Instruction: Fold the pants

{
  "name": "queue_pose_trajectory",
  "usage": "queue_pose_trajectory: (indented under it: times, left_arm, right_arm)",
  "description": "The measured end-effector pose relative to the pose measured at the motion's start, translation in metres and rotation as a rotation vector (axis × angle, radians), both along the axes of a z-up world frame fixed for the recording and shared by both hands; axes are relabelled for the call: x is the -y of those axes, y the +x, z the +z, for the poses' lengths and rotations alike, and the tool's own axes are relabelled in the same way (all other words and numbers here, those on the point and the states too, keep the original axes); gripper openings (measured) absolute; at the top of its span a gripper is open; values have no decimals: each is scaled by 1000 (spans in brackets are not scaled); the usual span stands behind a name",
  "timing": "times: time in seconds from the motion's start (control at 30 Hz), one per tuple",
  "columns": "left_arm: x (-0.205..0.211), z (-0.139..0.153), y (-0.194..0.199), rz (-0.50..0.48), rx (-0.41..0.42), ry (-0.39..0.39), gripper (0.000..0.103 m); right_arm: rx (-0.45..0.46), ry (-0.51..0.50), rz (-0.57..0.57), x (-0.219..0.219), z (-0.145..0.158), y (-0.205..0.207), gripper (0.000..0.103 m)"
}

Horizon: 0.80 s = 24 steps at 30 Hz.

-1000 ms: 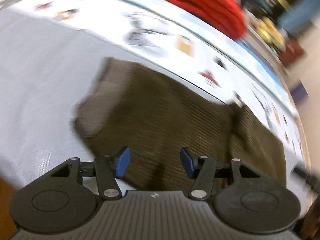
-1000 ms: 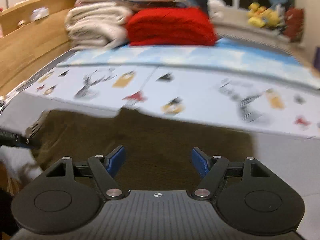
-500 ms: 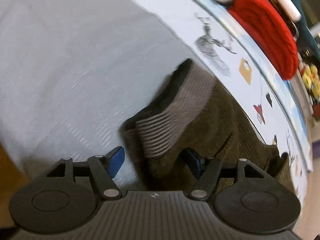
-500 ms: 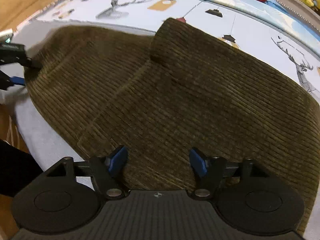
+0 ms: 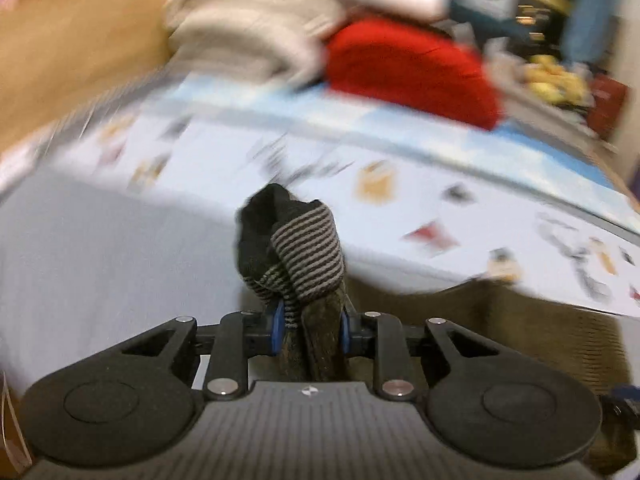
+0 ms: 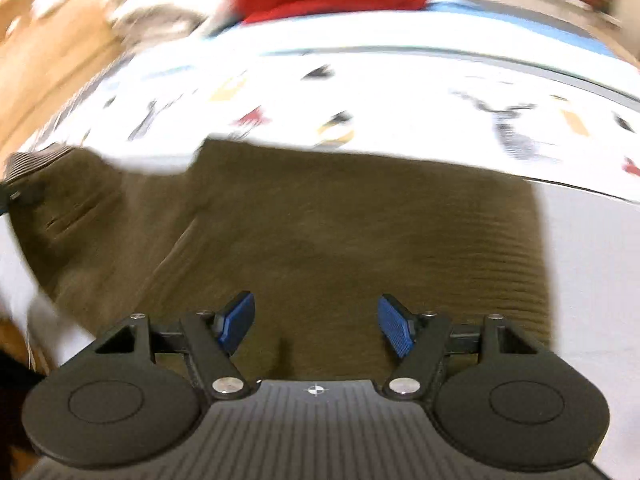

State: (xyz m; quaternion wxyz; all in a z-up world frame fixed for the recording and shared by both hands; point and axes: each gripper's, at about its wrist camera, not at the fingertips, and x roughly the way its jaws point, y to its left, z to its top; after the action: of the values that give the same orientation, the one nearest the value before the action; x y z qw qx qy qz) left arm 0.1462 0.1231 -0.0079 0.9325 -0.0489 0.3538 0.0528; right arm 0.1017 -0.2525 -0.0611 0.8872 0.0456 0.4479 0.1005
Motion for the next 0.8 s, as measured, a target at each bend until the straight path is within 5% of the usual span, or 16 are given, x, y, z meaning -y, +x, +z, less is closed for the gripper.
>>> queue_pose_trajectory:
  times: [0.23, 0.37, 0.47, 0.5, 0.6, 0.8]
  left_arm:
    - [222, 61, -41, -440, 229, 168, 26]
    - [344, 20, -78, -675, 209, 278, 30]
    - [399, -36, -91, -859, 30, 313, 53]
    - [403, -47, -92, -892, -31, 289, 53]
    - [379, -39, -93, -823, -33, 202, 61]
    - [290, -17, -58, -738, -93, 137, 56]
  right_arm:
    - [54, 84, -317, 112, 8, -24, 70]
    - [81, 136, -523, 175, 7, -47, 69]
    - [91, 170, -672, 212, 3, -61, 69]
    - [89, 190, -704, 222, 1, -65, 69]
    - [69, 302, -724, 240, -6, -76, 70]
    - [17, 442, -534, 220, -10, -63, 82]
